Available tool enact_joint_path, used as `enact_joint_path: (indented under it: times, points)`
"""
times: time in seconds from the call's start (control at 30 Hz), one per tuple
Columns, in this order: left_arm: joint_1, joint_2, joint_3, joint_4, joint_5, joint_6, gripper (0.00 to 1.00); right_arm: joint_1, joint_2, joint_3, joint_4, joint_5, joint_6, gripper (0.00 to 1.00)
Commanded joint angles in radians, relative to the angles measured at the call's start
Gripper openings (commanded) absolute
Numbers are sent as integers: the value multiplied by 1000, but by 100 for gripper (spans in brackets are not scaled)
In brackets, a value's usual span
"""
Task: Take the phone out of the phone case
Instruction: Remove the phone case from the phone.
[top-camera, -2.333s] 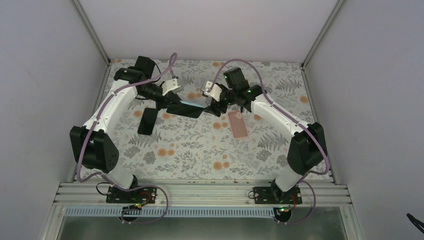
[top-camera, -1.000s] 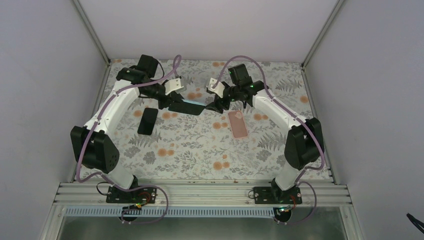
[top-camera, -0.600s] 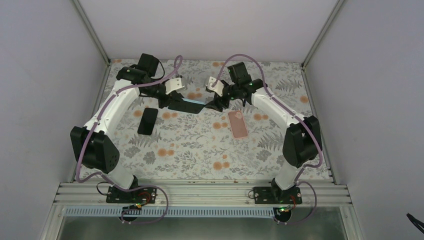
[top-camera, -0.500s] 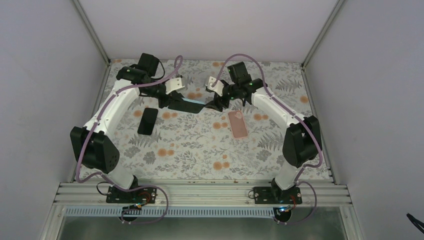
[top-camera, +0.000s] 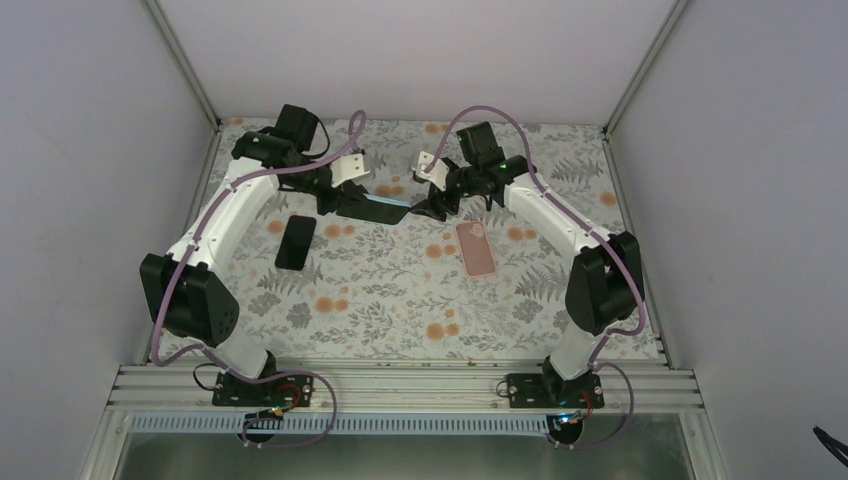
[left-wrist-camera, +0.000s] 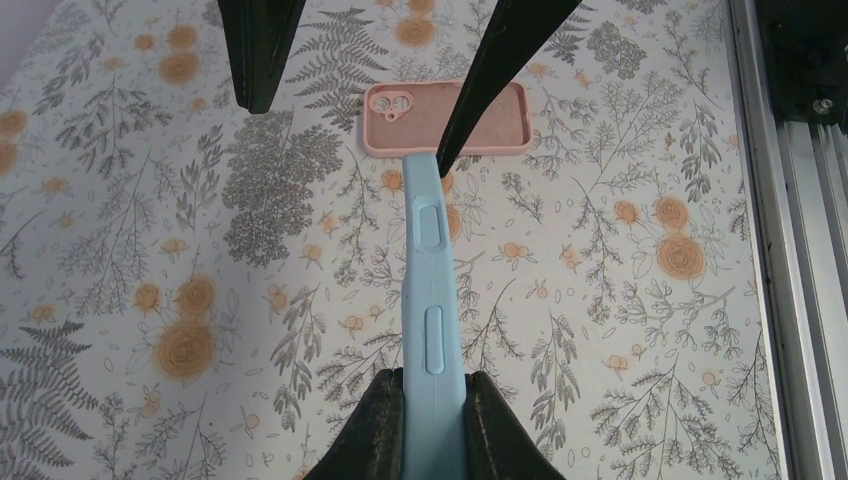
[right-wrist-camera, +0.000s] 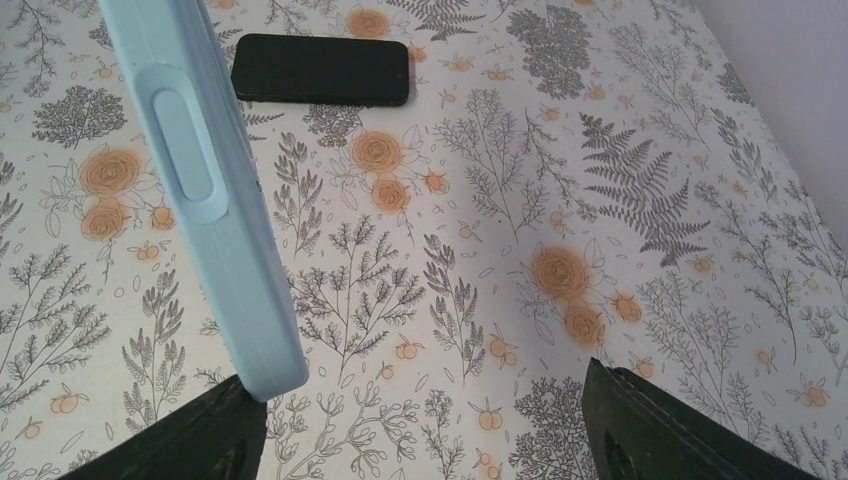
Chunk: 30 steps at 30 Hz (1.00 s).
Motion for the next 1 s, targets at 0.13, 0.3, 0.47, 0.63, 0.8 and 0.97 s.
enact_joint_path:
  times: [0.13,0.3,0.47,0.63,0.8,0.97]
  points:
    - [-29,-16,24,-176,135,39,2,-70,26,38,97,127,-31,80]
    - [-29,-19,27,-176,125,35,2,-77,24,42,89,128,-41,81]
    - [-29,-19,24,-175,122,33,2,-86,17,41,83,130,-48,81]
    - [-29,-22,25,-175,116,31,2,-95,14,44,75,130,-58,81]
    - [-29,-21,26,-168,122,26,2,-105,13,46,78,118,-55,81]
    - [-30,-24,18,-143,101,14,2,-103,-18,39,-24,15,-117,80]
